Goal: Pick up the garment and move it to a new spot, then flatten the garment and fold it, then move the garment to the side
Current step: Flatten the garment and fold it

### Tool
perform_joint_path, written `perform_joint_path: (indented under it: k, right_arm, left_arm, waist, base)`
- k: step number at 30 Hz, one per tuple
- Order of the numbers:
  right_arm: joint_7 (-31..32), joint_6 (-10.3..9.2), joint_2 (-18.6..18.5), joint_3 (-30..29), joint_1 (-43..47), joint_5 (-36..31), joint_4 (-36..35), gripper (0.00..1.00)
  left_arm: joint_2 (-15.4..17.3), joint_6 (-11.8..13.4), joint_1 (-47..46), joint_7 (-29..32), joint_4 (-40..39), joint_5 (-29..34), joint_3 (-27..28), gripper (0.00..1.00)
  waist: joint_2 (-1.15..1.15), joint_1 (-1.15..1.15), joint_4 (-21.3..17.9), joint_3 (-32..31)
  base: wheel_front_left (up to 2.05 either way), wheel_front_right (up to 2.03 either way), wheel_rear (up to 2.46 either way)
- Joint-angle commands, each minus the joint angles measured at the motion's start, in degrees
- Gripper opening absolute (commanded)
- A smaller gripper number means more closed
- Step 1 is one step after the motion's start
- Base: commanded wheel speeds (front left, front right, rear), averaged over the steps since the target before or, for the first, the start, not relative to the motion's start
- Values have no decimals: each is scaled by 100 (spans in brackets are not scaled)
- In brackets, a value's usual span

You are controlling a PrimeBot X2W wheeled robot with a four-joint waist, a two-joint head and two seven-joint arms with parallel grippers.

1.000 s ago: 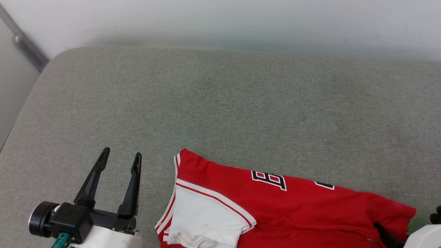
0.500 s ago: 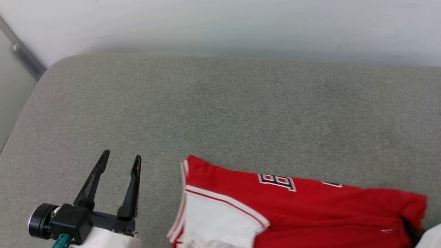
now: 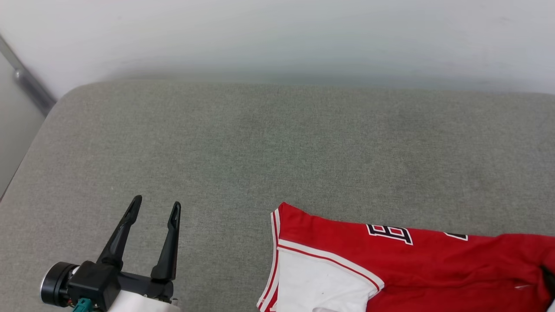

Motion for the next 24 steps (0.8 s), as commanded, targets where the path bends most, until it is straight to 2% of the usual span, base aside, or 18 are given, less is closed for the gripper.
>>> perform_joint_path:
  k: [1, 8, 14, 20, 24]
  right_arm:
    - [101, -2, 79, 79, 115, -46, -211, 0]
    - [763, -2, 393, 708, 595, -55, -1439, 0]
    - [1332, -1, 919, 1179, 754, -4, -2224, 0]
    - [1744, -1, 1598, 1645, 491, 341, -2600, 0]
    - [1856, -1, 1853, 1949, 270, 517, -2546, 0]
  left_arm:
    - [-27, -8, 72, -26, 14, -18, -13, 100]
    - [-46, -8, 185, -26, 57, -44, -39, 100]
    - [-18, -8, 271, -26, 85, -82, -80, 100]
    - [26, -8, 265, -26, 127, -146, -103, 100]
    - [41, -9, 227, -26, 102, -156, -99, 100]
  waist:
    - [0, 0, -3, -66]
    - [0, 0, 11, -283]
    - [0, 0, 67, -401]
    - [0, 0, 133, -440]
    - [0, 0, 194, -415]
  base:
    - [0, 0, 0]
    - [0, 0, 0]
    - [0, 0, 0]
    - [0, 0, 0]
    - [0, 0, 0]
